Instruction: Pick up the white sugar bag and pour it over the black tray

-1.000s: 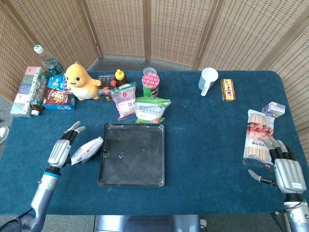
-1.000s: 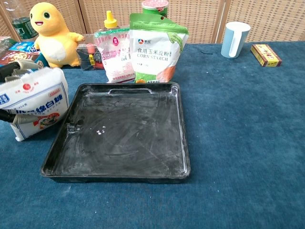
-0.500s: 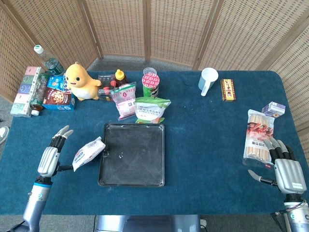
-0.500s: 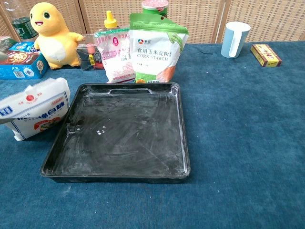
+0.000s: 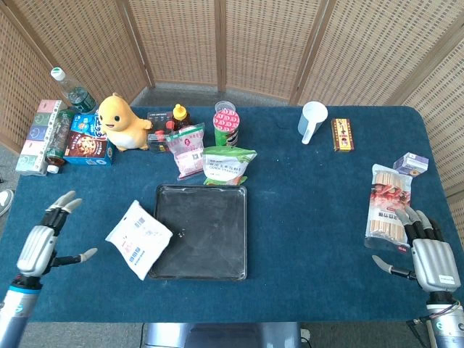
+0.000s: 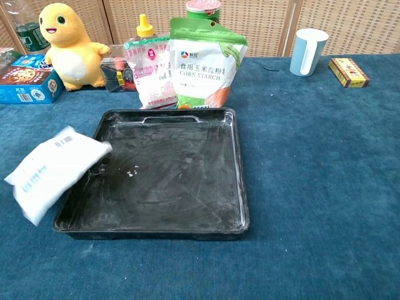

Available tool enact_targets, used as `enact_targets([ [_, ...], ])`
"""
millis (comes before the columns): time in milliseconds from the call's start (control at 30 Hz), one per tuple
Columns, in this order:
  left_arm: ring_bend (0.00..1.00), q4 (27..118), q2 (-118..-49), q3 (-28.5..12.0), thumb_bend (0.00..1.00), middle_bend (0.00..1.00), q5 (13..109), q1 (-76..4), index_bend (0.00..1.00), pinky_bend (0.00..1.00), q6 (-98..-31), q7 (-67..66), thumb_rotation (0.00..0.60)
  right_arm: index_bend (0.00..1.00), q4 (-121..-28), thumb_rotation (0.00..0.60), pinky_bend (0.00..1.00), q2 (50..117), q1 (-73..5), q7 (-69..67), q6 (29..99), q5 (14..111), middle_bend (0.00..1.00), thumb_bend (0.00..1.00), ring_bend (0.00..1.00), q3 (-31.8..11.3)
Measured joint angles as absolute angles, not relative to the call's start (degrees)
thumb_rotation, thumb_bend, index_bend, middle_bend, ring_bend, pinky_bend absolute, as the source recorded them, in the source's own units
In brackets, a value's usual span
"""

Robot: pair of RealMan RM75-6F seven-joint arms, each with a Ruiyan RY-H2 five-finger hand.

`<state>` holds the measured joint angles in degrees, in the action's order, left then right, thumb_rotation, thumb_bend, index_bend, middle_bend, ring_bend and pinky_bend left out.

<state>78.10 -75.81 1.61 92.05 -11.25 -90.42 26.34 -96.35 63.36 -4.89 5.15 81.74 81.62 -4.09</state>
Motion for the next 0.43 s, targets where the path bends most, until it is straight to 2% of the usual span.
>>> enact_targets([
  [233, 0.0, 86.6, -67.5, 1.4, 0.02, 0.0, 89.0, -10.1, 0.07, 0.06, -88.8, 17.0, 0.6, 0.05, -96.5, 0.269, 0.06, 63.4, -4.8, 6.0, 82.1, 81.8, 0.0, 0.0, 0.0, -4.1],
  [433, 0.0, 93.6, -62.6, 0.8, 0.02, 0.0, 83.3, -9.4, 0.07, 0.06, -84.6, 10.4, 0.6, 0.05, -96.7, 0.269, 0.06, 63.5, -4.6, 6.9, 82.4, 81.7, 0.0, 0.0, 0.0, -4.0],
])
